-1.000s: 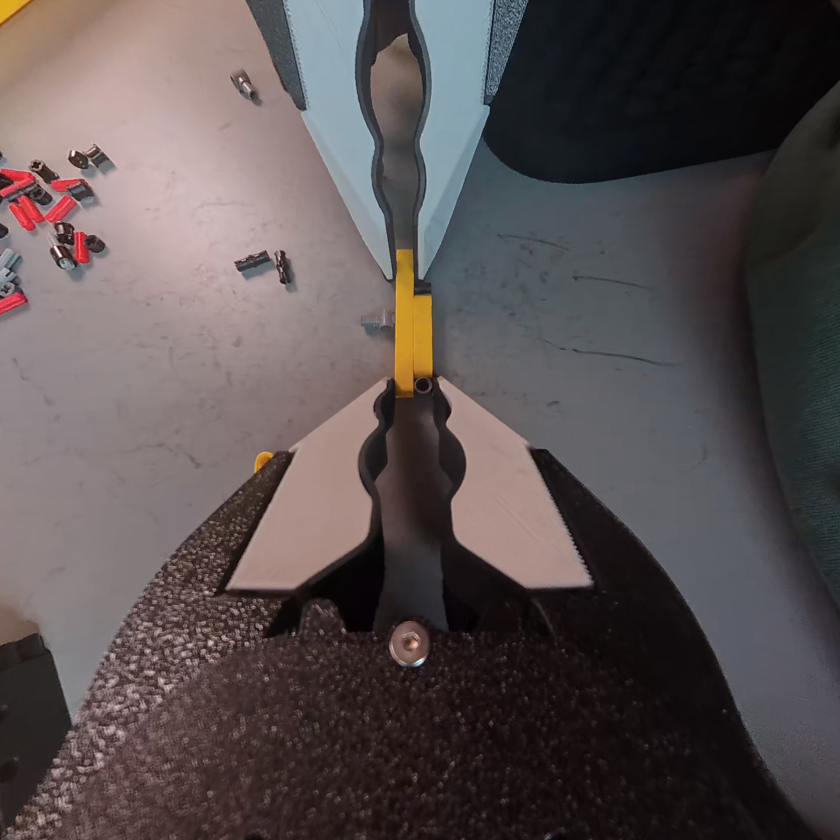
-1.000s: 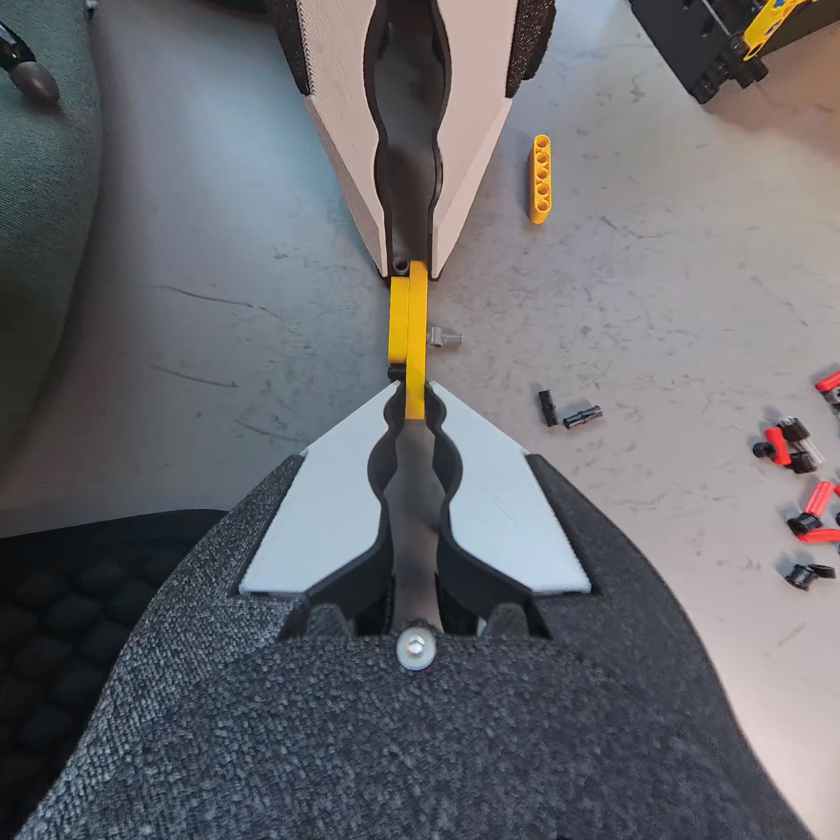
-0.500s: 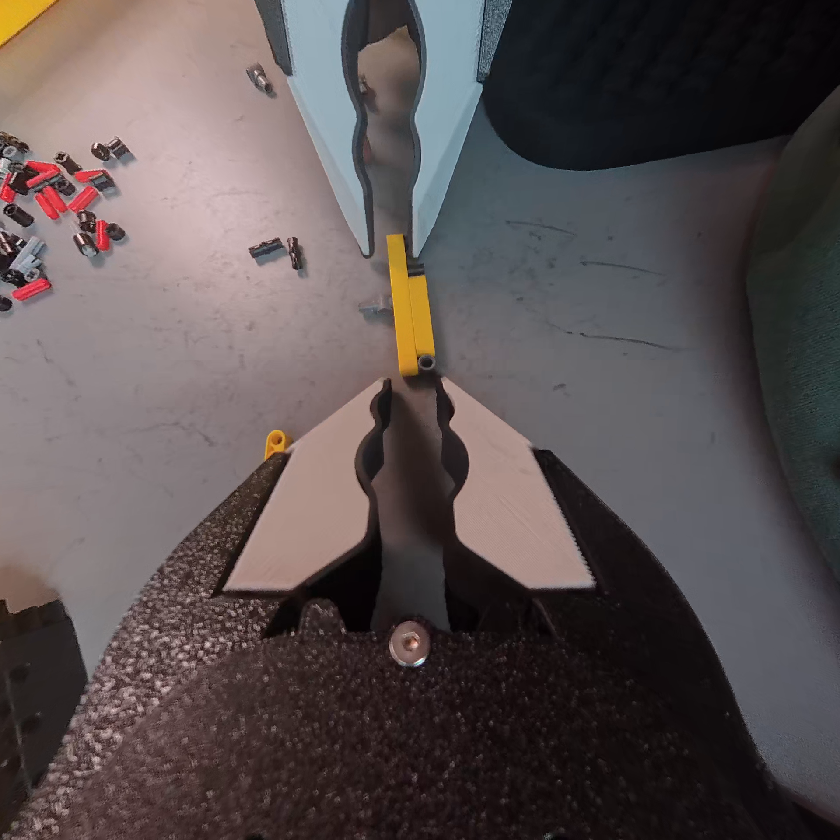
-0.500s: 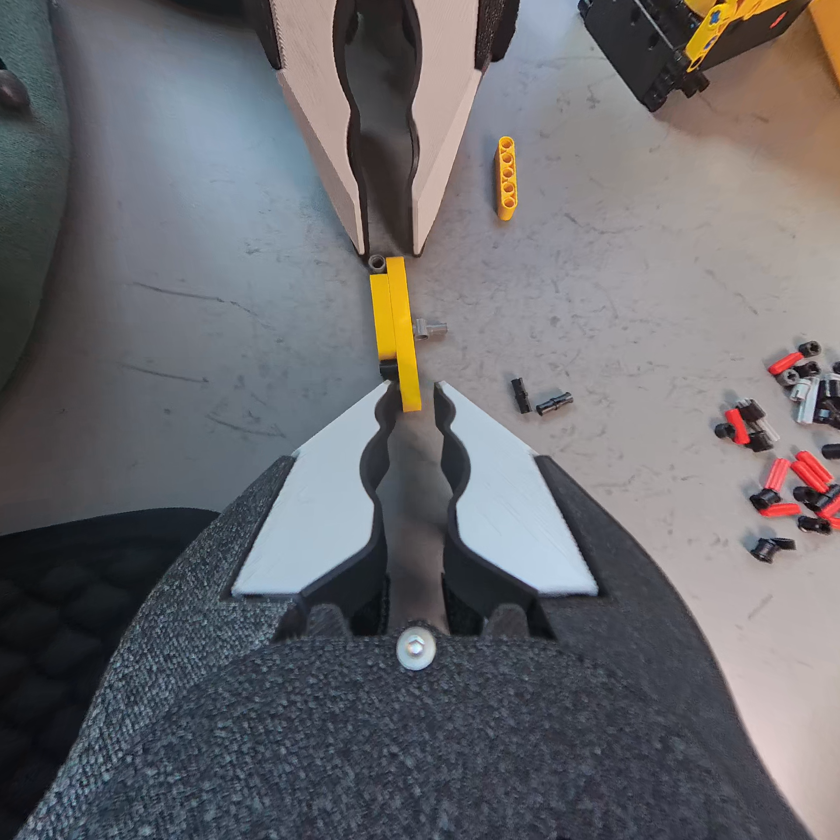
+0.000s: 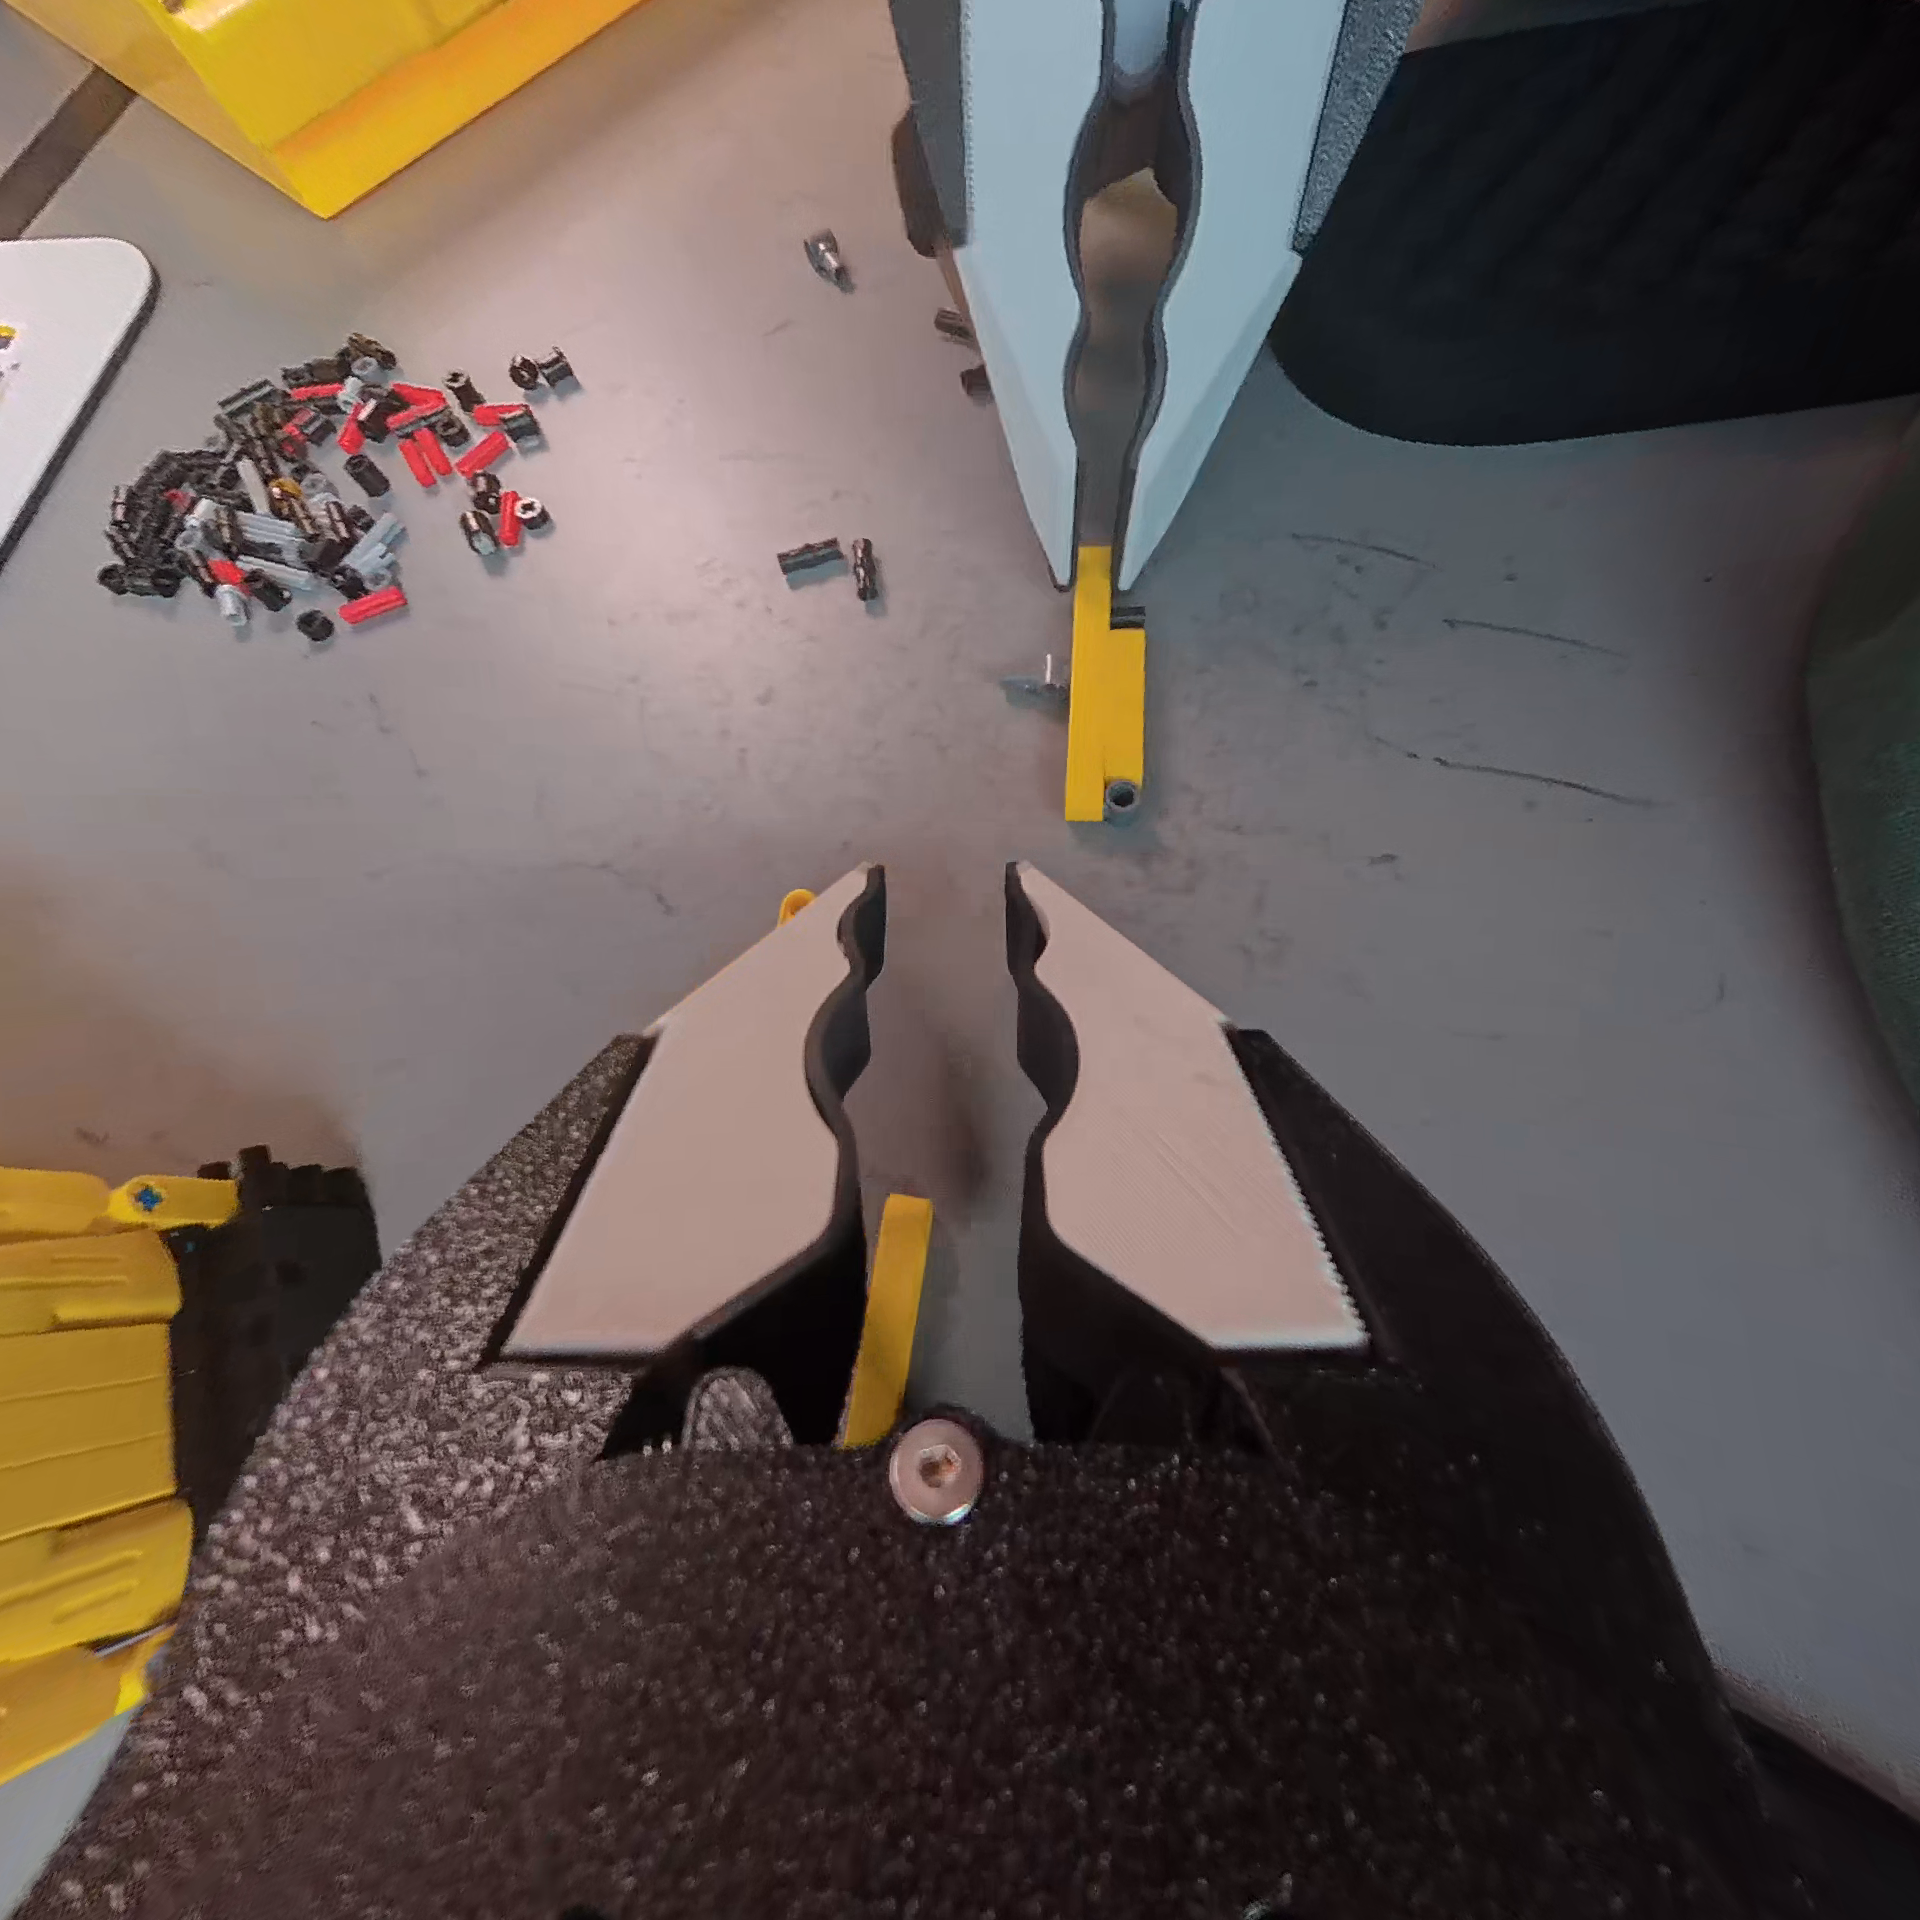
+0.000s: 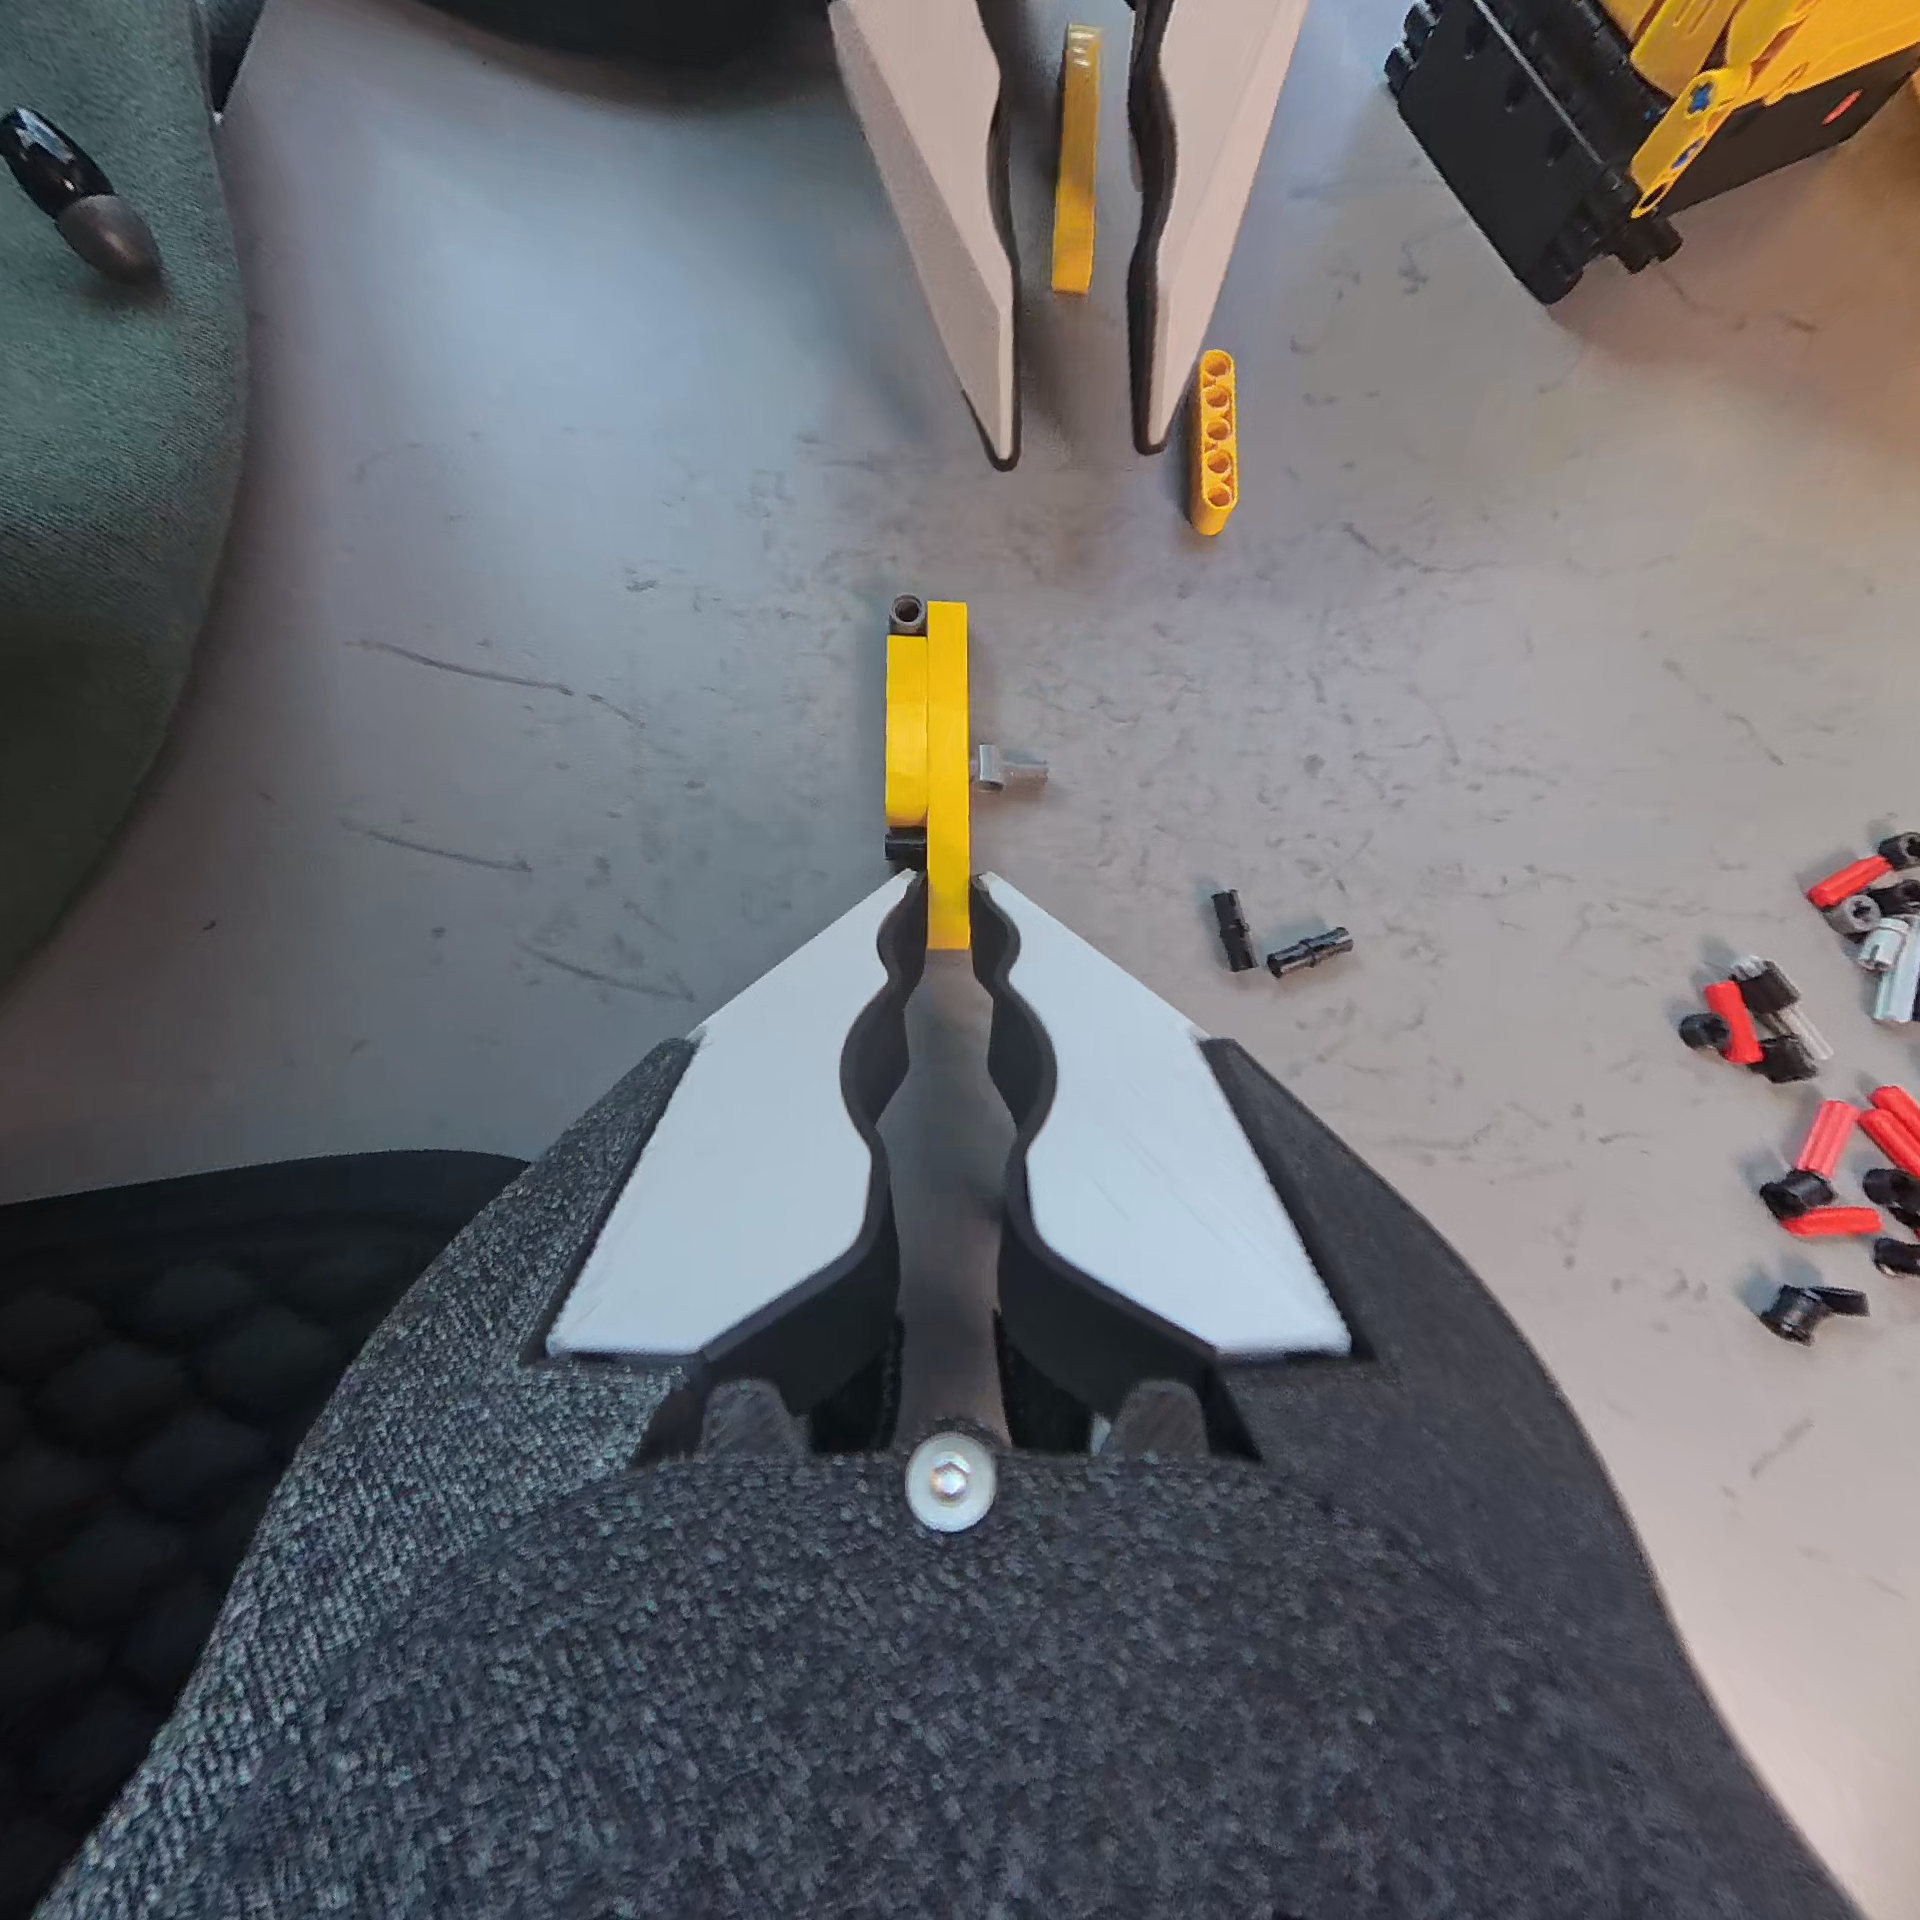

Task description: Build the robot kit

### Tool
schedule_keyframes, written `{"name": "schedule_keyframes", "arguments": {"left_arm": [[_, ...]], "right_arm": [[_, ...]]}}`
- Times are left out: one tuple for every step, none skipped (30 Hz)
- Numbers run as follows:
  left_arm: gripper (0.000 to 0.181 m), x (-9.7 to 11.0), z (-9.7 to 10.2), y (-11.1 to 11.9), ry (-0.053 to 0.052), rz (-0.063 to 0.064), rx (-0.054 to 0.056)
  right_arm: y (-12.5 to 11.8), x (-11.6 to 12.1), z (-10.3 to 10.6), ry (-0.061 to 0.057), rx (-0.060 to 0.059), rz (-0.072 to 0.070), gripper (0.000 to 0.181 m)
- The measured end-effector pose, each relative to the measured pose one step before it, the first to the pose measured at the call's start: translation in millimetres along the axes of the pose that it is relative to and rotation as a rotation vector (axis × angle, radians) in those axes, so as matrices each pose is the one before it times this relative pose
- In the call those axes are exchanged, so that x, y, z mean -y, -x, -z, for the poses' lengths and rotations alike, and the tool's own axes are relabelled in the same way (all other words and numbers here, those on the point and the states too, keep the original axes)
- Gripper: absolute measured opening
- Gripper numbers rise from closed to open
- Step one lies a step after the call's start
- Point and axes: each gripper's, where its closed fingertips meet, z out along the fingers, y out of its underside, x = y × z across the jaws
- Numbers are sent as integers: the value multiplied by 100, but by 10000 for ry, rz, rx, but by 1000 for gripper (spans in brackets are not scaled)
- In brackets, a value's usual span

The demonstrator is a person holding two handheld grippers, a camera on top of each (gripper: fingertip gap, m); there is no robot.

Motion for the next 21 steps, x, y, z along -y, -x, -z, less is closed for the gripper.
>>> {"name": "schedule_keyframes", "arguments": {"left_arm": [[22, 172, 259, 428, -128, 52, 217], [22, 165, 298, 688, -124, 58, 369], [21, 124, 325, 904, -97, 107, 477], [21, 21, 314, 967, -48, 190, 459], [22, -12, 272, 734, -38, 235, 273], [23, -39, 214, 505, -22, 228, 122], [23, -134, 143, 459, 39, 161, 126], [23, -280, 35, 412, 144, 73, 141], [25, -438, -78, 241, 237, 7, 67], [26, -461, -171, 71, 248, -5, 7], [27, -398, -202, -67, 205, -9, -47], [27, -328, -183, -195, 165, -16, -105], [27, -282, -132, -167, 122, -6, -90], [27, -233, -86, -133, 90, 4, -83], [27, -188, -19, -78, 64, 36, -82], [27, -137, 30, -21, 22, 66, -59], [27, -136, 28, -14, 20, 87, -69], [27, -197, 5, -32, 56, 82, -89], [27, -232, -31, -26, 85, 37, -50], [27, -241, -75, -84, 107, -20, -62], [24, -160, -92, -154, 80, -40, -85]], "right_arm": [[-200, 319, 91, -141, -144, -29, 7], [-374, 429, 235, -231, -212, -73, 7], [-679, 386, 305, -191, -332, -179, 7], [-1113, 473, 379, -256, -557, -205, 7], [-1387, 497, 386, -305, -670, -305, 7], [-1351, 340, 238, -199, -565, -375, 7], [-1272, 209, 23, -83, -501, -282, 7], [-1244, 202, -219, -7, -503, -213, 7], [-630, 147, -468, 102, -142, -143, 7], [-237, 115, -608, 155, 33, -138, 7], [-189, 166, -657, 131, -14, 4, 7], [-73, 68, -688, 194, 11, 148, 7], [83, -108, -729, 303, 86, 150, 7], [144, -51, -679, 214, 114, 171, 7], [171, -43, -615, 126, 121, 166, 7], [50, -352, -565, 270, 50, 64, 8], [-54, -498, -441, 291, -19, 50, 8], [-188, -122, -160, -24, -157, 44, 10], [132, 130, 182, -215, 38, 20, 15], [215, 235, 417, -242, 107, 4, 19], [46, 323, 618, -290, -2, 59, 20]]}}
